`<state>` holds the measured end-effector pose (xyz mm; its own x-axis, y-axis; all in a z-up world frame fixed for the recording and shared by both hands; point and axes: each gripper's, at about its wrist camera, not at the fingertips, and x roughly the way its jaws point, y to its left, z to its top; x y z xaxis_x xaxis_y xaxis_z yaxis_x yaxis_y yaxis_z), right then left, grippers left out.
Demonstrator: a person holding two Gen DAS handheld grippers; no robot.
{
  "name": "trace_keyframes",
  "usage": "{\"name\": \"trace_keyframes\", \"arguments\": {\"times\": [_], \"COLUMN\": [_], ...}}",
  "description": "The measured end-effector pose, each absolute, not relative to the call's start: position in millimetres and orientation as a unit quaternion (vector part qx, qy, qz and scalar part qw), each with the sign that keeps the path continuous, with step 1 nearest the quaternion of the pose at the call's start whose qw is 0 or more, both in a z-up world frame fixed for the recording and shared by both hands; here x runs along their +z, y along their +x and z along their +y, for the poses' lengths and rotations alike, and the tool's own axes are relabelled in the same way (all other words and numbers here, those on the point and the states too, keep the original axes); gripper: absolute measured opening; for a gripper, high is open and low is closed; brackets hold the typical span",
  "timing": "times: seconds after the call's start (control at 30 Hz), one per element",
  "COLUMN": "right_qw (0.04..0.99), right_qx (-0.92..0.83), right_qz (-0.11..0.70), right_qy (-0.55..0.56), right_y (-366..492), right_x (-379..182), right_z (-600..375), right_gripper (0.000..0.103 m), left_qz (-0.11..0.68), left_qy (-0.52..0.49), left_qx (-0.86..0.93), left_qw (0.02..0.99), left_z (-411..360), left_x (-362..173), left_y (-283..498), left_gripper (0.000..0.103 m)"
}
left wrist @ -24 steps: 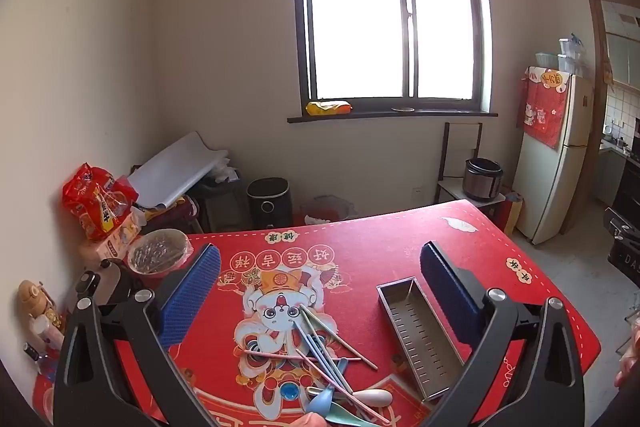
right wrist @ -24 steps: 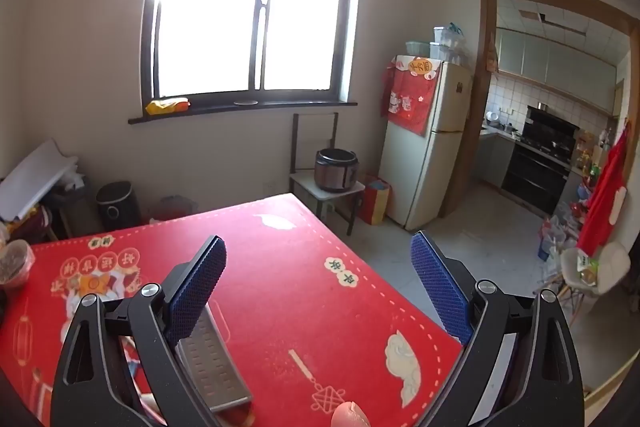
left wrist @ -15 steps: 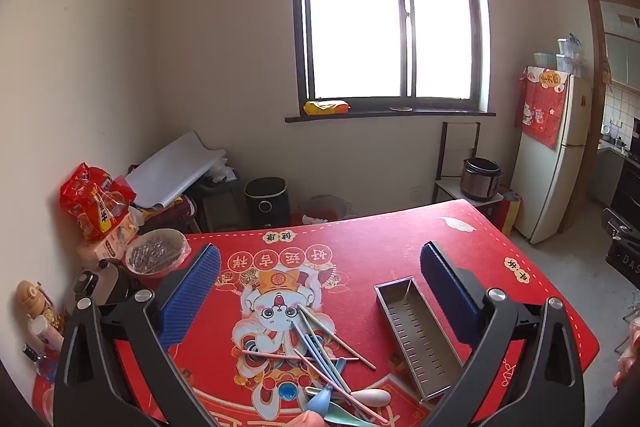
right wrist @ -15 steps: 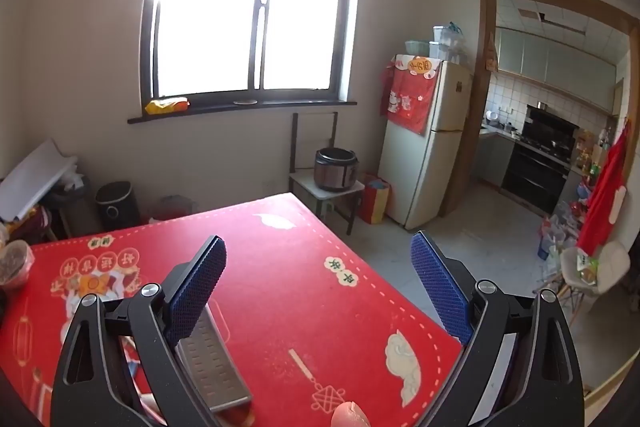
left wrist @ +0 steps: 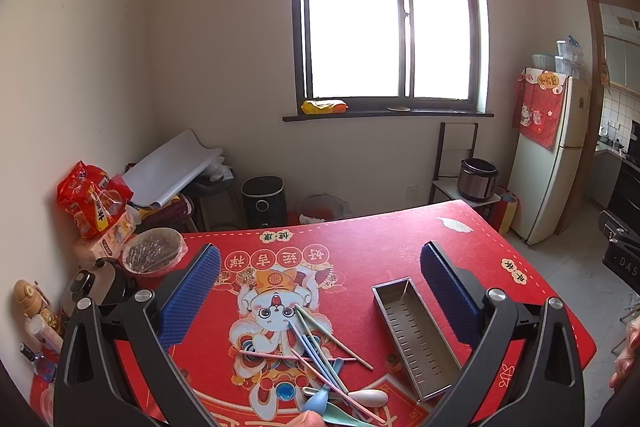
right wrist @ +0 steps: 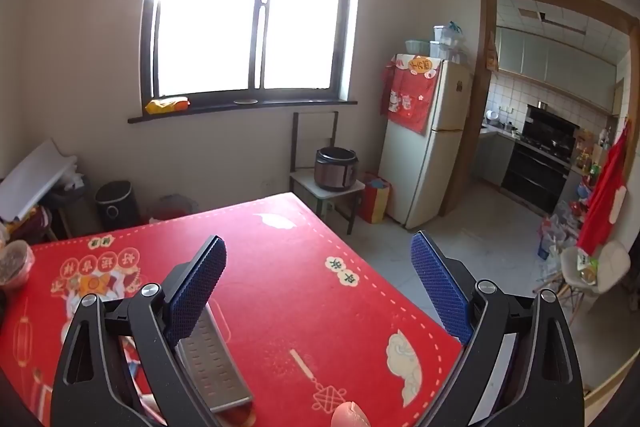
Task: Organize utensils
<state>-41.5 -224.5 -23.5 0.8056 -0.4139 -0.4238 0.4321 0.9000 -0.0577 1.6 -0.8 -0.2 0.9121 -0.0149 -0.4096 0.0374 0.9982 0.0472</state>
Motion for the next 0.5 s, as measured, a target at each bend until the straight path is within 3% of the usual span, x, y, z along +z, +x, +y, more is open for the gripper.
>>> {"name": "trace_keyframes", "arguments": {"times": [0.5], "right_qw": [0.95], "right_qx": [-0.222], "right_qz": [0.219], "right_qy": [0.02], "right_y": [-39.1], "right_x": [-21.2], "right_z": [-223.3], "right_gripper": [0.09], "left_qz": [0.211], "left_qy": [0.019], "left_qx": [-0.018], "left_qw": [0.977], "left_z": [3.1], "left_x": [1.1], "left_y": [4.3], "left_gripper": [0.098]}}
